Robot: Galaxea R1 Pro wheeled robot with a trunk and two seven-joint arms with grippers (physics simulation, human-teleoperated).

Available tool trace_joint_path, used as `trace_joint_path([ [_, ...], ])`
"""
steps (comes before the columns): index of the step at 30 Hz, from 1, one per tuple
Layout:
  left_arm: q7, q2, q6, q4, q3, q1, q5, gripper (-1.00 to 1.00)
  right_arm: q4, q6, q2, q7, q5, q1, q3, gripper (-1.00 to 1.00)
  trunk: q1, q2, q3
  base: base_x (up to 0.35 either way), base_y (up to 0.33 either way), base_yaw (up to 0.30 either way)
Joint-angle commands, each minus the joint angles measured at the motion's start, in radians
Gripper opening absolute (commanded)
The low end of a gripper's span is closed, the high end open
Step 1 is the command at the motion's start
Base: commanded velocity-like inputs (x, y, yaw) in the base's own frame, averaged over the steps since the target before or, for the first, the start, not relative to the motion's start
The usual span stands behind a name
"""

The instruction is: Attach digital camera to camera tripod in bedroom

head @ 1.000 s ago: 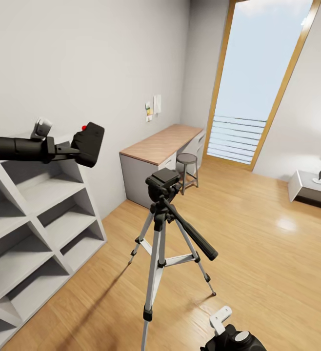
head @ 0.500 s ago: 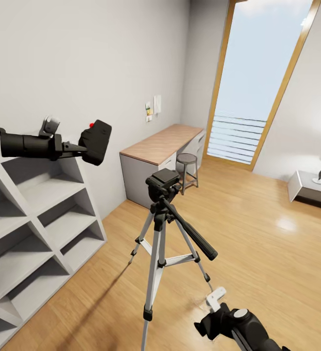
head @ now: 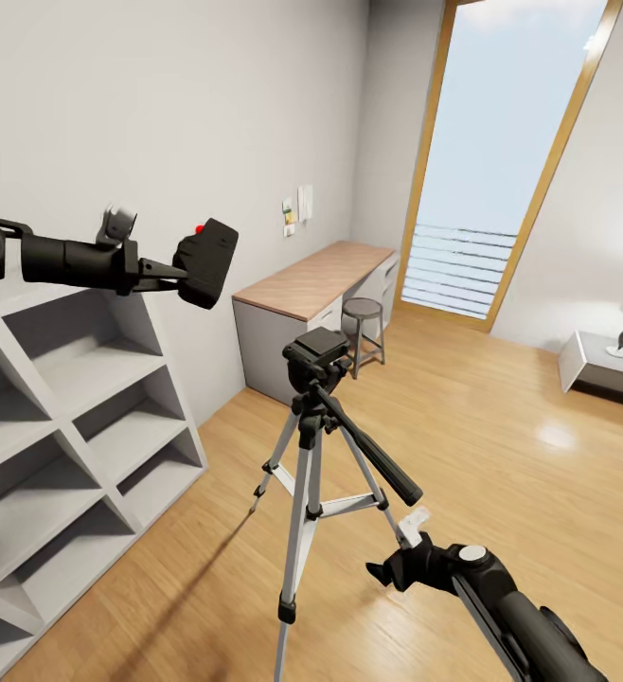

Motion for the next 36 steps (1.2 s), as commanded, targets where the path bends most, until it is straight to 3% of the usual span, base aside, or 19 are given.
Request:
trace_joint_path([
  [1, -0.014, 0.001, 0.000, 0.001, -0.004, -0.003, -0.009, -1.00, -0.001, 0.005, -0.001, 0.002, -0.001, -0.002, 0.001, 1.00, 0.001, -0.002, -0.002, 0.000, 0.000, 0.000],
  [7, -0.010, -0.009, 0.000, 0.008, -0.036, -0.031, 0.002, -1.00, 0.025, -0.049, -0.008, 0.046, -0.001, -0.039, -0.006, 1.00, 0.001, -0.002, -0.002, 0.000, 0.000, 0.000],
  [16, -0.008, -0.012, 0.000, -0.011, -0.046, -0.034, 0.006, -1.00, 0.047, -0.131, -0.028, 0.082, -0.002, -0.064, -0.079, 1.00, 0.001, -0.002, -0.002, 0.000, 0.000, 0.000],
  [25, -0.005, -0.013, 0.000, -0.014, -0.029, -0.035, 0.009, -1.00, 0.133, -0.227, -0.033, 0.146, -0.001, -0.125, -0.110, 1.00, 0.001, -0.002, -0.002, 0.000, 0.000, 0.000],
  [36, -0.004, -0.033, -0.012, -0.011, 0.003, -0.028, -0.003, -1.00, 0.207, -0.289, -0.034, 0.164, -0.001, -0.185, -0.116, 1.00, 0.001, -0.002, -0.002, 0.000, 0.000, 0.000],
])
